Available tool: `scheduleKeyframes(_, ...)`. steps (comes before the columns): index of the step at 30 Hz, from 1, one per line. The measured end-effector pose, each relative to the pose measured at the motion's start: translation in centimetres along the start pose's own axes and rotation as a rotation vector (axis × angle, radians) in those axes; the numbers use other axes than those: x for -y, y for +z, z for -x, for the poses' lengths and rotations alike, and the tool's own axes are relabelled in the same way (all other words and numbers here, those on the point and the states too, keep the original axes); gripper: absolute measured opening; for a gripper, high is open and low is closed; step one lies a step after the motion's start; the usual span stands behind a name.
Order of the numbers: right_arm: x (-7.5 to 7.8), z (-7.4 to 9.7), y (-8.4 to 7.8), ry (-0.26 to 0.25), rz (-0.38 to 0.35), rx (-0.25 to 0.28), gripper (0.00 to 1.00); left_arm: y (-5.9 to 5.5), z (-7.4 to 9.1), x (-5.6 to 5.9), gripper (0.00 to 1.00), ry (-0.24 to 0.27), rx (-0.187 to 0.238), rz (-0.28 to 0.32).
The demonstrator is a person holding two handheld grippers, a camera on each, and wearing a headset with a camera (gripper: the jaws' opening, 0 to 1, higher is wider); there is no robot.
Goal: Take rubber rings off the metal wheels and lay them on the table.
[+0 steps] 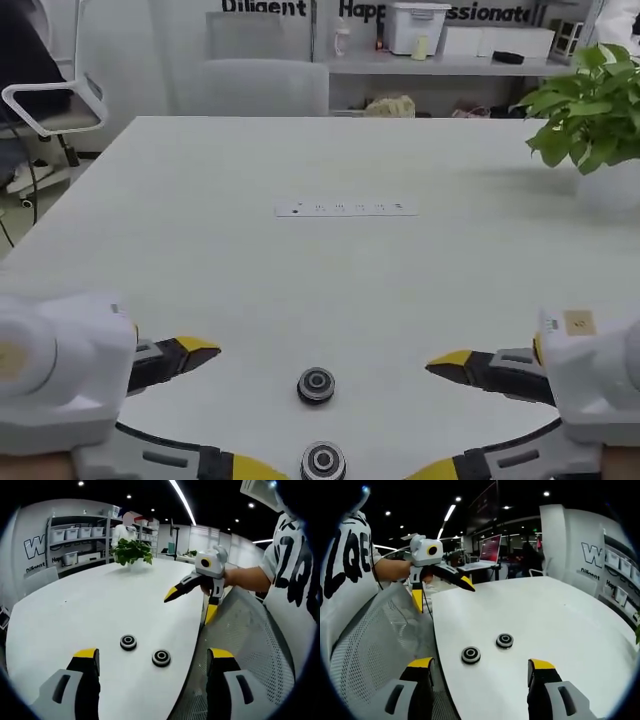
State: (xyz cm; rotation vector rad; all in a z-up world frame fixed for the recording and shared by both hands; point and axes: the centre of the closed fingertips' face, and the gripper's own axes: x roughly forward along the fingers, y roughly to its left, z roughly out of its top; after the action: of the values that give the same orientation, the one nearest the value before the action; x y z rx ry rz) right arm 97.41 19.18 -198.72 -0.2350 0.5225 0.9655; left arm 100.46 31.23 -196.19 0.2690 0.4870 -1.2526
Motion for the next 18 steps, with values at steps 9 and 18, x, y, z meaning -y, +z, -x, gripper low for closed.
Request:
scheduleKeyframes(9,0.12,-0.22,-0.06,0.006,0.004,-0.008,0.75,-0.16,-0.23,-0.46,0.86,-0.002,-0.008,-0.002)
scheduleKeyframes(18,0.30,-0.38,-0.20,0.010,0.004,-0.013,0.75,-0.48,-0.44,-0.85,0.85,-0.003,-0.019,-0.004)
